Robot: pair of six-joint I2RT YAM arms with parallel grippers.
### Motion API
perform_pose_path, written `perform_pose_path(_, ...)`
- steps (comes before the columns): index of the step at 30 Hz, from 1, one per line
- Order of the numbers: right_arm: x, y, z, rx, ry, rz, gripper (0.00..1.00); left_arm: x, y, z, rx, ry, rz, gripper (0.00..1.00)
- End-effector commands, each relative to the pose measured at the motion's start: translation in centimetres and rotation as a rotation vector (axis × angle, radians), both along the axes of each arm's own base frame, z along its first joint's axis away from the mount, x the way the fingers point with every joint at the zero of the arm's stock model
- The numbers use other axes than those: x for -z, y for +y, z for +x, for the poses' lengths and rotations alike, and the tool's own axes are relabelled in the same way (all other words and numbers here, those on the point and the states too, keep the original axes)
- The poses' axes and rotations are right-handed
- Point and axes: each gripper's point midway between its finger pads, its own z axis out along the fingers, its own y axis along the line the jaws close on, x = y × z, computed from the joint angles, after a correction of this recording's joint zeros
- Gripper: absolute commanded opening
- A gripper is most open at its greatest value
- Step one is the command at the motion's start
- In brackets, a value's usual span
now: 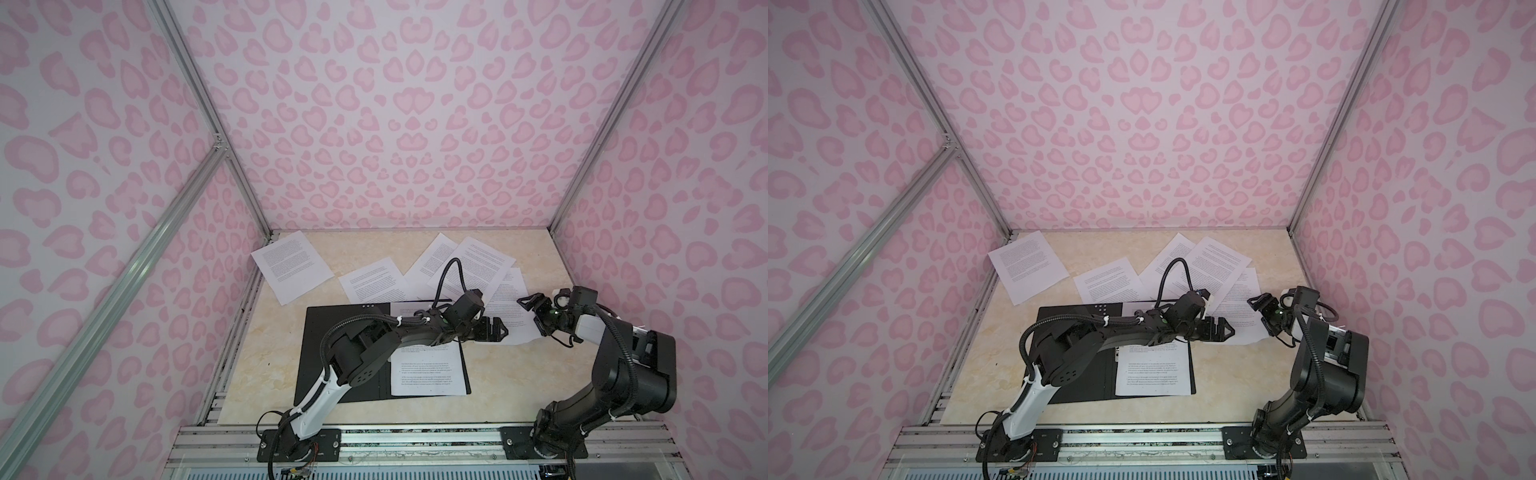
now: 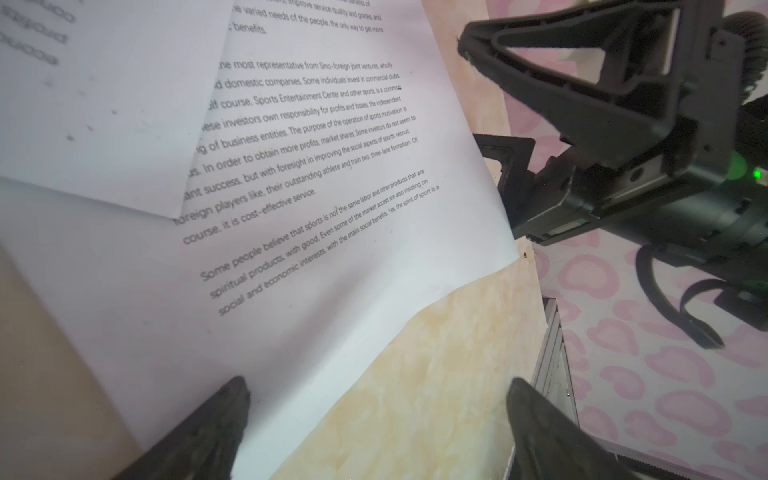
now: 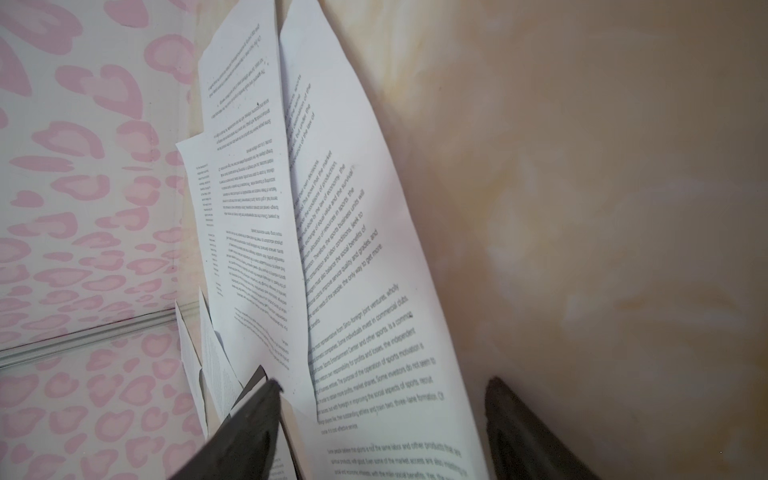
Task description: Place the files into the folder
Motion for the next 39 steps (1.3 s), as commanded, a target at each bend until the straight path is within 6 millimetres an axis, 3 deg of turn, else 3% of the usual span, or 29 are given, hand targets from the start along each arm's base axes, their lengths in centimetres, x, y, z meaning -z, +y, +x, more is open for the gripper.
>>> perform_pose_path(1, 1.0, 0.4, -0.1, -0.002, 0.016, 0.041, 0.70, 6.7, 5.5, -2.8, -0.025, 0.167, 0.294, 0.99)
perform_pose_path(3, 1.4, 0.4, 0.0, -0.015, 0.034, 0.048, 0.63, 6.8, 5.7, -2.9, -0.025, 0.166, 0.299, 0.99)
perform_pose_path(7, 1.9, -0.7, -0.9, 0.018, 0.060, 0.004, 0.61, 7.1, 6.4, -2.8, -0.033, 0.166, 0.315, 0.99)
perform_pose_path(15, 2.0, -0.8, -1.0, 0.014, 0.064, -0.009, 0.54, 7.2, 7.0, -2.5, -0.043, 0.165, 0.326, 0.99)
perform_pose_path(18, 2.2, -0.5, -0.8, 0.007, 0.066, 0.016, 0.44, 7.3, 7.1, -2.4, -0.046, 0.165, 0.330, 0.99)
perform_pose_path(31, 2.9, -0.9, -1.6, 0.021, 0.094, -0.018, 0.23, 7.3, 7.4, -2.0, -0.057, 0.165, 0.335, 0.99)
perform_pose_path(35, 2.8, -0.8, -1.8, 0.023, 0.094, -0.016, 0.21, 6.7, 7.0, -1.8, -0.051, 0.167, 0.303, 0.99)
perform_pose_path(39, 2.4, -0.7, -1.8, 0.022, 0.086, -0.013, 0.12, 5.0, 6.0, -1.5, -0.027, 0.152, 0.261, 0.99)
